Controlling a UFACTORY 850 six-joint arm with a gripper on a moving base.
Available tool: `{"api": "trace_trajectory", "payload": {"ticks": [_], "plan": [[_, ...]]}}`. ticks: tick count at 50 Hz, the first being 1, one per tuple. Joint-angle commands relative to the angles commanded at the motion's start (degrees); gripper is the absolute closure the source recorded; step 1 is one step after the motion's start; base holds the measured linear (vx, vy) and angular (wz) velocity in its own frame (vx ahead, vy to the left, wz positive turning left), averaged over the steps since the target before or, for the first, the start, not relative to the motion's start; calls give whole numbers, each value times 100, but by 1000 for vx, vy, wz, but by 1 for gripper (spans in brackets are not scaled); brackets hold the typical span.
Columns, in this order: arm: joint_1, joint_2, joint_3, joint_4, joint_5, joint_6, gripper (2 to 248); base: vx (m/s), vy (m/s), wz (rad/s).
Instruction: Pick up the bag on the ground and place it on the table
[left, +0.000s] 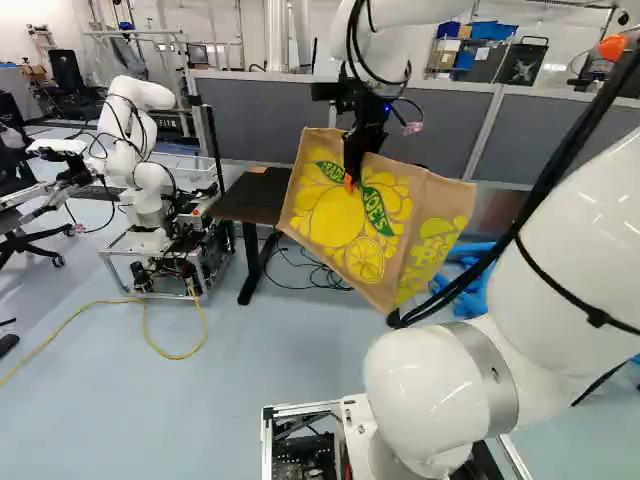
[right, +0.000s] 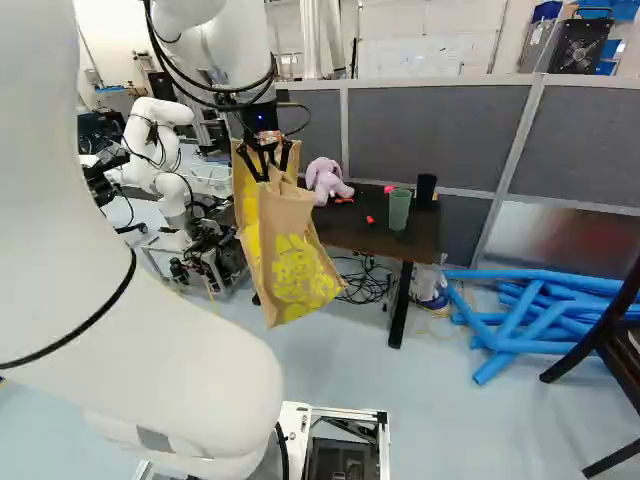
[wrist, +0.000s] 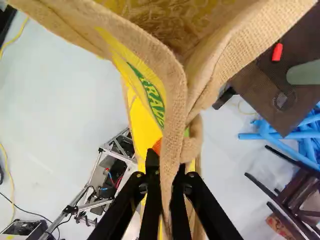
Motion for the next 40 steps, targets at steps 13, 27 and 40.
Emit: {"api": "trace_trajectory", "payload": {"ticks": [13,27,40], "plan": [[0,0,0,0,0,0,228,136,89,-19],[0,0,0,0,0,0,228,130,79,-66],[0,0,0,0,0,0,228,126,52,-205]]}}
